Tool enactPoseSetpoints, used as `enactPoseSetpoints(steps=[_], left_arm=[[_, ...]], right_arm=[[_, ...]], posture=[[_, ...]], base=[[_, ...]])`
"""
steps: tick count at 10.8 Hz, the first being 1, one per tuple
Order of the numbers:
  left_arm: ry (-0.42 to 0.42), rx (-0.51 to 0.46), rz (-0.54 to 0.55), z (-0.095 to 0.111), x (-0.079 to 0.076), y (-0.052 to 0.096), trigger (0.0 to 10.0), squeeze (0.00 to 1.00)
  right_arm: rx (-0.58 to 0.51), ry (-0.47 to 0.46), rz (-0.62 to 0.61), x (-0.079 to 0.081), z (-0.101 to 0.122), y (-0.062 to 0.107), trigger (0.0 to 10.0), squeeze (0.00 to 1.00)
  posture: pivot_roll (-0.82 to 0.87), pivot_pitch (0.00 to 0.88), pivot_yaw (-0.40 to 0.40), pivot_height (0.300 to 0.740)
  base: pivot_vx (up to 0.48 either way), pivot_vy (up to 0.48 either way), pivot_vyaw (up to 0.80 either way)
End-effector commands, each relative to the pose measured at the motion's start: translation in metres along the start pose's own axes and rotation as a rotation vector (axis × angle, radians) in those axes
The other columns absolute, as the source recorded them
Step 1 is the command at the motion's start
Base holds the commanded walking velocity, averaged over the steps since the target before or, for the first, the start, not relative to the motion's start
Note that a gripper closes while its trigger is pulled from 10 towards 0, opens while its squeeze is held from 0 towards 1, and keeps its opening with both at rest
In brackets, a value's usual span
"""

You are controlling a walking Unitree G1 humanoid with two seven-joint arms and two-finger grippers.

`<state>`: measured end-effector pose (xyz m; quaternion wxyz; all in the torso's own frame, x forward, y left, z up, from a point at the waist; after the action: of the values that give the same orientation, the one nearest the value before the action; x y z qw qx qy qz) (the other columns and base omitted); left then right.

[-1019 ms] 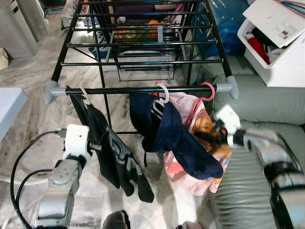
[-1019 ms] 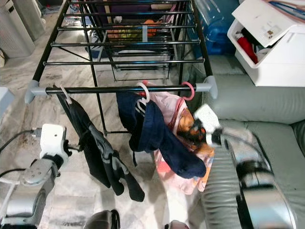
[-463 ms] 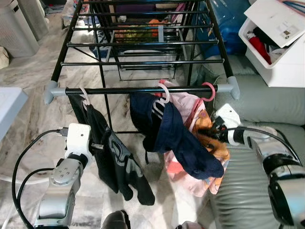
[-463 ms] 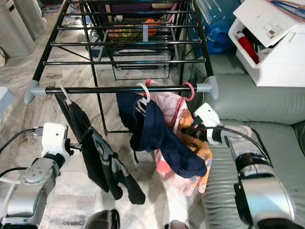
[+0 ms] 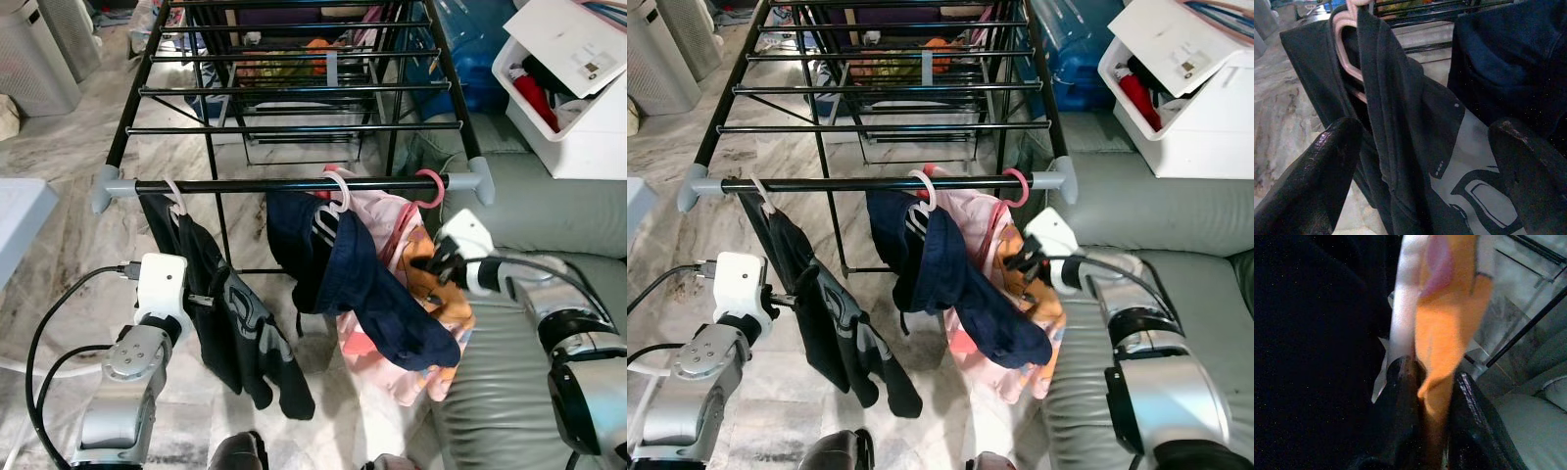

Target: Hang hanger

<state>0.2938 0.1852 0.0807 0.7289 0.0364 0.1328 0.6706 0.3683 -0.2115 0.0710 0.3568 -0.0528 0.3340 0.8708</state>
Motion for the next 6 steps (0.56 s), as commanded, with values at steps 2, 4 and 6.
enactPoseSetpoints(steps=[2,4,6], left_arm=[[0.004,-0.007,0.017,0.0026,0.0041,0.0001,10.0,0.0],[0.008,-0.005,0.013,0.0016,0.0026,-0.0008,10.0,0.0],[0.01,-0.002,0.009,0.0002,0.0015,-0.0015,10.0,0.0]], right_arm=[[0.02,-0.022,0.023,0.0047,-0.0059,-0.0004,0.0,0.0],[0.032,-0.042,0.038,0.0103,-0.0124,-0.0006,0.0,0.0],[-0.013,-0.119,-0.03,0.0051,-0.006,-0.0041,0.0,0.0]], posture=[[0.03,0.098,0.032,0.74],[0.02,0.095,0.032,0.74],[0.02,0.087,0.033,0.74]], base=[[0.0,0.0,0.0],[0.0,0.0,0.0],[0.0,0.0,0.0]])
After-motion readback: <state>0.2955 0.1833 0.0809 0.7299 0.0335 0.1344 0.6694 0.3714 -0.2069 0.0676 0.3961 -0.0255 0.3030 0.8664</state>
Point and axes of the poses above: a point about 5 cm out from each wrist's last joint towards the gripper, its own y axis pointing back from the gripper into the wrist, its own z axis along the axis of the wrist's last joint, x = y × z, the point moved 4 cm from there along -y, pointing out of the wrist towards the gripper, and after that the axes turned 14 degrees about y, right-handed, at the moved point
